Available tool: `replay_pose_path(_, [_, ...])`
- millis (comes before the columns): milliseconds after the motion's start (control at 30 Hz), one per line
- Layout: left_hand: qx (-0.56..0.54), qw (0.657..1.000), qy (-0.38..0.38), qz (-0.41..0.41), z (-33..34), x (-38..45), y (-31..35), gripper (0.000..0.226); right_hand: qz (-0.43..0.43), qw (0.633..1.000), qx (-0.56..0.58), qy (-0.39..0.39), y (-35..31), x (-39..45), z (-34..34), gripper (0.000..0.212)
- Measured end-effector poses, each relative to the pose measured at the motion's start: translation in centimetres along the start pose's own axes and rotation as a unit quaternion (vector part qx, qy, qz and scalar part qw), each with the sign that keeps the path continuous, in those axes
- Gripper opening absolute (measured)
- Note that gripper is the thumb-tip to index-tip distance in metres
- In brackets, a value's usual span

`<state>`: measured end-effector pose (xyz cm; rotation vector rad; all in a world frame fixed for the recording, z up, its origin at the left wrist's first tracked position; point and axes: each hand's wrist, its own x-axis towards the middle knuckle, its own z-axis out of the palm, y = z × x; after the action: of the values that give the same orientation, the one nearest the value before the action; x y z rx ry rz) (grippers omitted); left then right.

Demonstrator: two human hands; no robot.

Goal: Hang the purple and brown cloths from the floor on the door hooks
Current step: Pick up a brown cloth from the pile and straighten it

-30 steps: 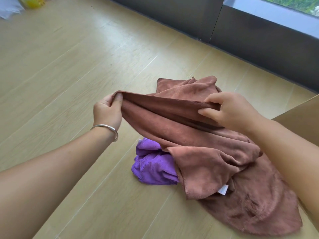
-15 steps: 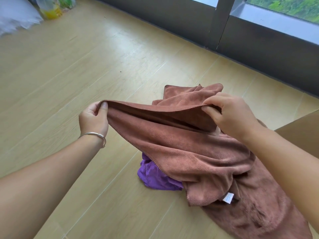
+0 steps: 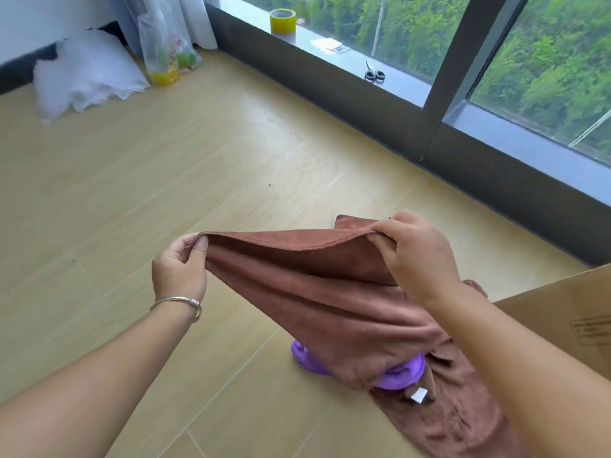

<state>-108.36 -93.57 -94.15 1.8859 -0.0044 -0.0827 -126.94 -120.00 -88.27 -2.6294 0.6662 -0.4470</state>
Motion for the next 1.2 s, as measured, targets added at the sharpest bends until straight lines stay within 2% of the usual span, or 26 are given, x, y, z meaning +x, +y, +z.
replay_pose_path(233, [0.015,0.999,0.035,-0.019,-12.1,0.8,10.6,0.010,-0.045,0.998,-0.010,-0.032,-11.6,2.7,-9.3,0.018])
replay_pose_path(633, [0.071,0.987,0.143,-0.010,-34.8,-0.8,31.7,0.010,-0.194,0.978,0.014,-0.081,-34.1,9.6,-24.9,0.022])
replay_pose_path(800, [0.043,0.986,0.158,-0.001,-44.0,-2.0,38.8,0.020,-0.251,0.961,-0.001,-0.111,-43.0,11.4,-29.6,0.021])
replay_pose_path(900, [0.037,0.988,0.152,0.011,-49.4,-2.0,41.7,0.026,-0.276,0.954,-0.013,-0.113,-48.6,11.7,-31.5,0.021])
replay_pose_path(967, [0.050,0.987,0.148,0.022,-52.7,-2.0,43.1,0.019,-0.288,0.951,-0.014,-0.111,-52.2,11.6,-32.3,0.020])
replay_pose_path(1067, [0.109,0.984,0.140,0.035,-57.5,-2.3,44.2,0.007,-0.285,0.950,-0.019,-0.127,-56.8,11.1,-33.0,0.020])
replay_pose_path(1200, [0.221,0.969,0.108,0.036,-62.6,-3.3,44.4,0.012,-0.264,0.951,-0.016,-0.160,-61.1,10.1,-33.4,0.021])
